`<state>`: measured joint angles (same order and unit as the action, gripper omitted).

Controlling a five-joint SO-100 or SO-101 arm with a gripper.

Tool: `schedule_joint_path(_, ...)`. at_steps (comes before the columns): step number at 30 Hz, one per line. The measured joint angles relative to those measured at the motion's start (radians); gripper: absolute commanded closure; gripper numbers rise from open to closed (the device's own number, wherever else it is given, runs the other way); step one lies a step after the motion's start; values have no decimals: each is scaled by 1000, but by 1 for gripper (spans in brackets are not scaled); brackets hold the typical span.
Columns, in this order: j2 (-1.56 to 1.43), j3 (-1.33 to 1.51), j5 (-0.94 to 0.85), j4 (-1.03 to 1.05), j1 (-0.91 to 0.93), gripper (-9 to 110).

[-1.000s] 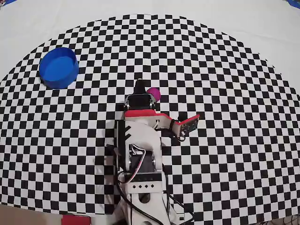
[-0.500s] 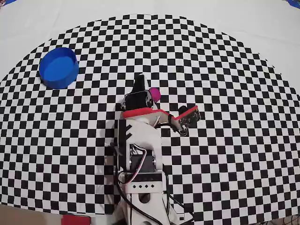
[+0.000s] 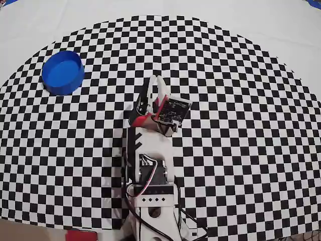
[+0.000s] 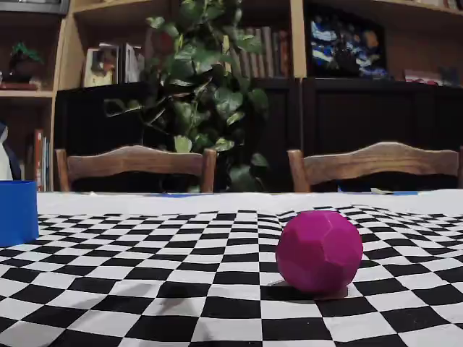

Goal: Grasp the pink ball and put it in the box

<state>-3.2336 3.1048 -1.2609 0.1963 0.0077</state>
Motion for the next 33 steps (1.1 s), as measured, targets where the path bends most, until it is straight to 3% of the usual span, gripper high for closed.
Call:
schedule_joint_path(13, 0, 0, -476, -66, 0, 101)
schedule_joint_path(27, 5, 0, -515, -81, 0, 101)
schedule_joint_path(33, 23, 0, -515, -81, 0, 73)
